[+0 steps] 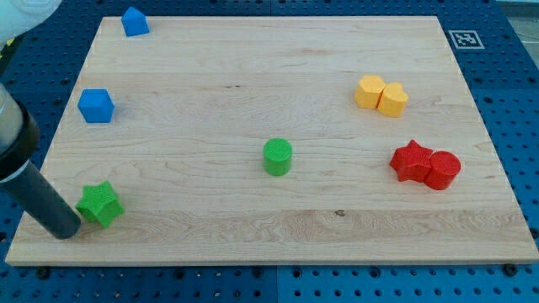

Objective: Place the green star diagonally bottom right to the blue cube

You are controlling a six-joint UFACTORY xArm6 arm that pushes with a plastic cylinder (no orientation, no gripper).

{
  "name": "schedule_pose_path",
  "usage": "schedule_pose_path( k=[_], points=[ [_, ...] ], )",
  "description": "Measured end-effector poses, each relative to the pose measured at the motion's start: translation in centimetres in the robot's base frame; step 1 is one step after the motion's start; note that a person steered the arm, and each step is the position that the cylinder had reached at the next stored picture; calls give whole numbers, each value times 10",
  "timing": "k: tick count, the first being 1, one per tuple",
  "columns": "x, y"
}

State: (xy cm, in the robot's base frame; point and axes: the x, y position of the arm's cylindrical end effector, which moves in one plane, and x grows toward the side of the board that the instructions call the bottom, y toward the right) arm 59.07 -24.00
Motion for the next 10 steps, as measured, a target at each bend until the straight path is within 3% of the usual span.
schedule_pose_path(
  k=[2, 4, 6, 8, 10],
  points=[
    [0, 14],
    [-10, -10],
    [-10, 24],
    [-29, 5],
    [-29, 35]
  ],
)
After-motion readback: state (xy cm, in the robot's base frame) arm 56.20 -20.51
